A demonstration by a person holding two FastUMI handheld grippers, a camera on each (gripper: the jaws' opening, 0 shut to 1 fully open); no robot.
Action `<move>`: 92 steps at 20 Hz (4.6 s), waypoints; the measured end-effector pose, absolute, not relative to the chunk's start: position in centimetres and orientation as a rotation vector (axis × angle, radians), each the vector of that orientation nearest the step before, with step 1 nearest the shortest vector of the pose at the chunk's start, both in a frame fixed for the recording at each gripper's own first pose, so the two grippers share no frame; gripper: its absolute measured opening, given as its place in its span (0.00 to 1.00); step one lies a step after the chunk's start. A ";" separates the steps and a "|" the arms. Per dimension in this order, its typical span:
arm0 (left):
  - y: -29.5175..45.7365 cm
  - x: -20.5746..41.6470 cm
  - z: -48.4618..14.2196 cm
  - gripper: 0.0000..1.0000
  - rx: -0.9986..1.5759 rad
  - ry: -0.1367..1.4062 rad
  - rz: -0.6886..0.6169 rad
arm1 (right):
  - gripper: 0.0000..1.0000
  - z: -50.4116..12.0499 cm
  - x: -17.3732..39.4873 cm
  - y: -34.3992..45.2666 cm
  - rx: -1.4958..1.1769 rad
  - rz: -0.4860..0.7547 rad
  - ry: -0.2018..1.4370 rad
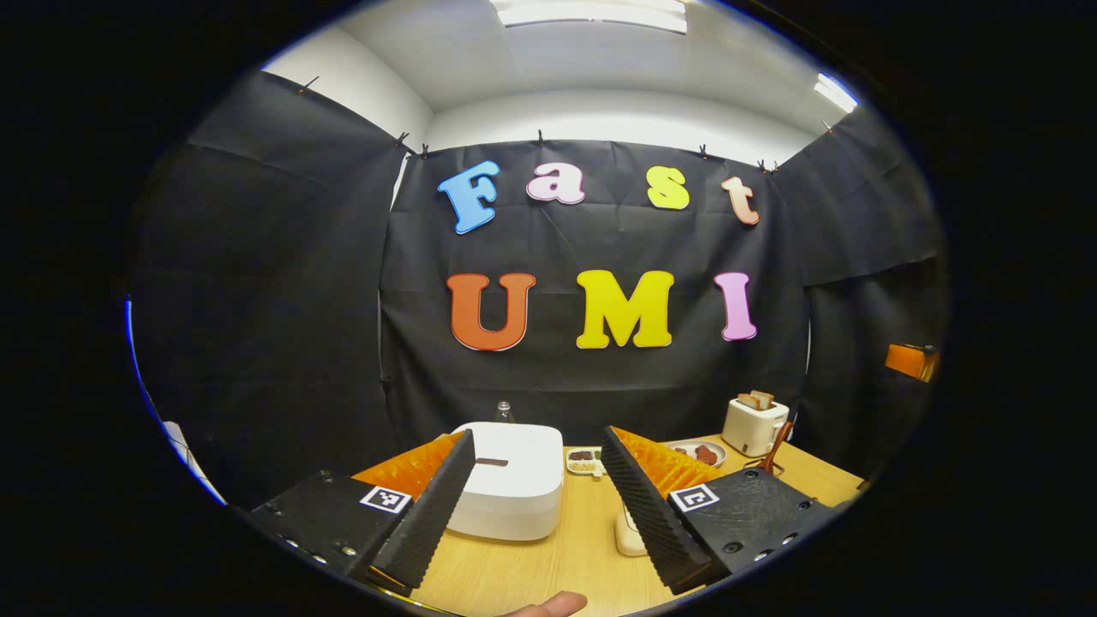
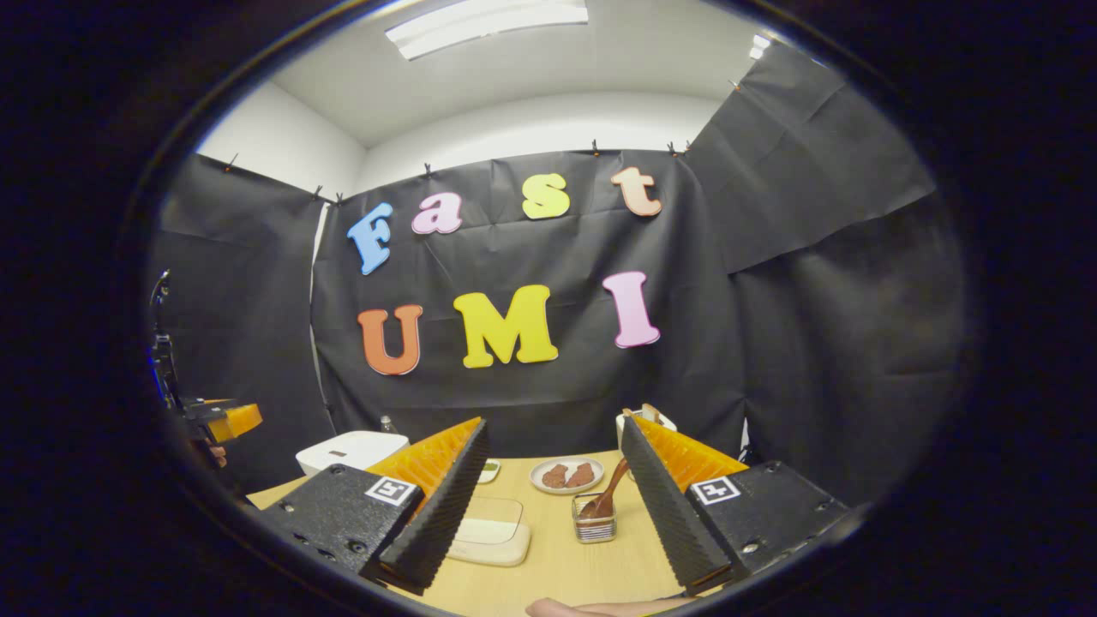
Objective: Close the left gripper, press the button to open the rice cooker; take a wooden spoon from the chopstick holder with the right hand, scoop a spoonful of rice and pour it into the rice cooker, then put the wooden spoon back into the chopstick holder.
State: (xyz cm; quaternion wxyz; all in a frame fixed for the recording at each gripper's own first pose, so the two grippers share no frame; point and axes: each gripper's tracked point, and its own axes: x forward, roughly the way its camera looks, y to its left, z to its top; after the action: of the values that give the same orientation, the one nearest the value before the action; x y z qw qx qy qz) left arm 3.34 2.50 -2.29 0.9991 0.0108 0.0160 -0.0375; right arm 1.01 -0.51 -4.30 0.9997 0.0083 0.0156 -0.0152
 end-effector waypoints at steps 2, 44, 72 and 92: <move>2.7 4.5 -3.0 0.94 0.040 0.050 -0.070 | 1.00 -5.1 1.6 -0.9 0.026 -0.030 0.038; 6.9 25.6 -20.7 0.01 0.097 0.582 0.005 | 1.00 -18.1 9.1 0.8 -0.060 0.069 0.207; 4.3 15.5 -8.4 0.96 -0.088 0.394 -0.095 | 1.00 -12.5 2.3 -2.6 -0.120 -0.006 0.152; 0.0 1.5 -9.6 0.94 -0.104 0.065 -0.201 | 1.00 -23.1 19.7 -9.9 -0.025 -0.113 0.309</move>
State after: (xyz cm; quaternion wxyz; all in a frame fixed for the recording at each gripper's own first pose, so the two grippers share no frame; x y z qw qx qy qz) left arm 1.49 -0.03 -9.61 0.9931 -0.0517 0.0324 -0.1002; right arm 19.71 -9.90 -23.09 0.9864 -0.0125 0.1537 -0.0564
